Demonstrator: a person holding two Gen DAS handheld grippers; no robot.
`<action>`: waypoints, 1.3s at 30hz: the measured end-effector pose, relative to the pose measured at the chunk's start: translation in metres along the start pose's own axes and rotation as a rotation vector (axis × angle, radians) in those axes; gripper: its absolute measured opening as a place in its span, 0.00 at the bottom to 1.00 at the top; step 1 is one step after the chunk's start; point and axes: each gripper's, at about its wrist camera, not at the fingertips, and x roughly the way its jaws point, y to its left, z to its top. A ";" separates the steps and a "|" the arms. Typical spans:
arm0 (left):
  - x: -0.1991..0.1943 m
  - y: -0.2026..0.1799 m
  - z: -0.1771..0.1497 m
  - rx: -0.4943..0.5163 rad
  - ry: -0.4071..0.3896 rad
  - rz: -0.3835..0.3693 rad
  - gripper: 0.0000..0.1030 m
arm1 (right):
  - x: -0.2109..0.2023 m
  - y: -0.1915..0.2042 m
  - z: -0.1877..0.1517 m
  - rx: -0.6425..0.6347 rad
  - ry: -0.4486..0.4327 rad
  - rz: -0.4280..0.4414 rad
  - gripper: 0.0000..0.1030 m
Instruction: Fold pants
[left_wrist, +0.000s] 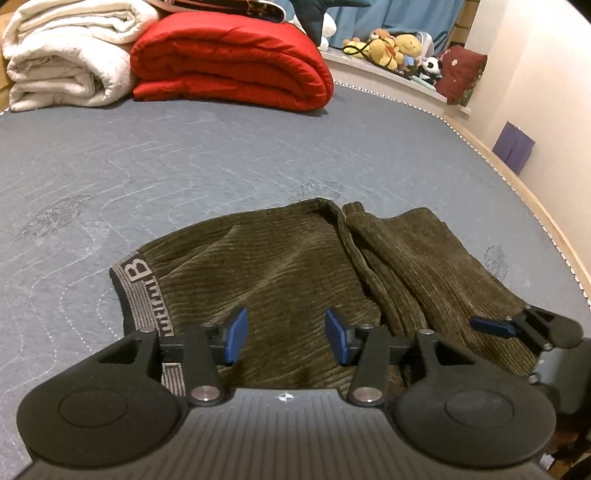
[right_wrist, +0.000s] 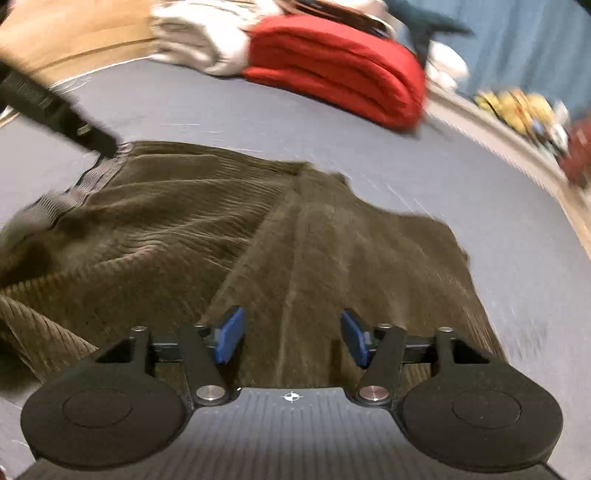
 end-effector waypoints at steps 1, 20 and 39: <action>0.002 -0.001 0.002 -0.006 0.001 0.003 0.53 | 0.007 0.004 0.000 -0.019 0.016 -0.016 0.68; 0.034 -0.022 0.009 -0.015 0.032 -0.033 0.57 | -0.013 -0.070 0.001 0.151 -0.011 -0.059 0.11; 0.024 -0.041 0.004 -0.008 0.049 -0.119 0.57 | -0.122 -0.249 -0.216 0.610 0.344 -0.571 0.03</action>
